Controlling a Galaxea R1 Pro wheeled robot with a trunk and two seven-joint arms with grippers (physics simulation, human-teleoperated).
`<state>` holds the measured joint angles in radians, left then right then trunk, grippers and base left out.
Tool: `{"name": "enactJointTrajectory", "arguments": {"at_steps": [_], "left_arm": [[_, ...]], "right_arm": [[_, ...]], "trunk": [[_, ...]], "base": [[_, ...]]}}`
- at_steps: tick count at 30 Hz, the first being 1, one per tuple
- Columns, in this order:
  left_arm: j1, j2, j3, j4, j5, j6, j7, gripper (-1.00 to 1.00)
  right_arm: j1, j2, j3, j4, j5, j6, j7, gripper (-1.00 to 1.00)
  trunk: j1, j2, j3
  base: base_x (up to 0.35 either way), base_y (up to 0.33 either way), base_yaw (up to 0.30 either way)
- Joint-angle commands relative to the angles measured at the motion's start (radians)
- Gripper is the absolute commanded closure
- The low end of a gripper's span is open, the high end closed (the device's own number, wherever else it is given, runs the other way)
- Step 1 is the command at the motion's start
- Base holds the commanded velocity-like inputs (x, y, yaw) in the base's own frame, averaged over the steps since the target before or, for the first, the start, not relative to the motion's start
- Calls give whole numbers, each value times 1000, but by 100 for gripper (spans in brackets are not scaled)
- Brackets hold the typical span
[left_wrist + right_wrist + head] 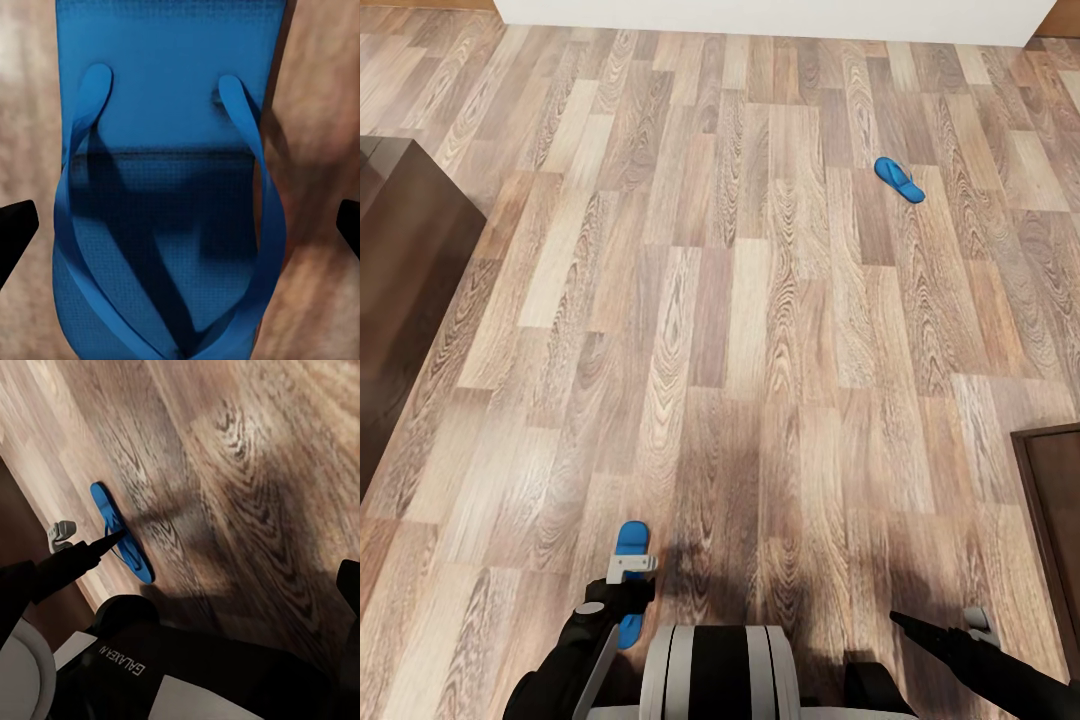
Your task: In the bedroom, move the book from the bed onto either nightstand, and place the two sandals side by side next to the bed.
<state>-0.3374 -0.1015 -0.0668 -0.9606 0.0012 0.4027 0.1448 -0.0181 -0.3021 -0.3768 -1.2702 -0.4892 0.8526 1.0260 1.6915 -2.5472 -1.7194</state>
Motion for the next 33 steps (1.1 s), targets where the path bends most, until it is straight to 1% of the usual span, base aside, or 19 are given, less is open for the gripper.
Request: {"name": "enactJointTrajectory", "arguments": {"at_steps": [1,29,30,33], "left_arm": [[0,0,-2,-1,0,5,5,-100],[0,0,-3,-1,0,4,7,-100],[0,0,-3,-1,0,4,7,100],[0,0,-3,-1,-1,4,7,100]], "right_arm": [[0,0,-1,0,-2,5,2,-100],[0,0,-1,2,-2,5,2,-100],[0,0,-1,2,-2,5,2,-100],[0,0,-1,2,-2,5,2,-100]], "trunk": [[0,0,0],[0,0,0],[0,0,0],[0,0,0]], "base": [[0,0,0],[0,0,0],[0,0,0],[0,0,0]]}}
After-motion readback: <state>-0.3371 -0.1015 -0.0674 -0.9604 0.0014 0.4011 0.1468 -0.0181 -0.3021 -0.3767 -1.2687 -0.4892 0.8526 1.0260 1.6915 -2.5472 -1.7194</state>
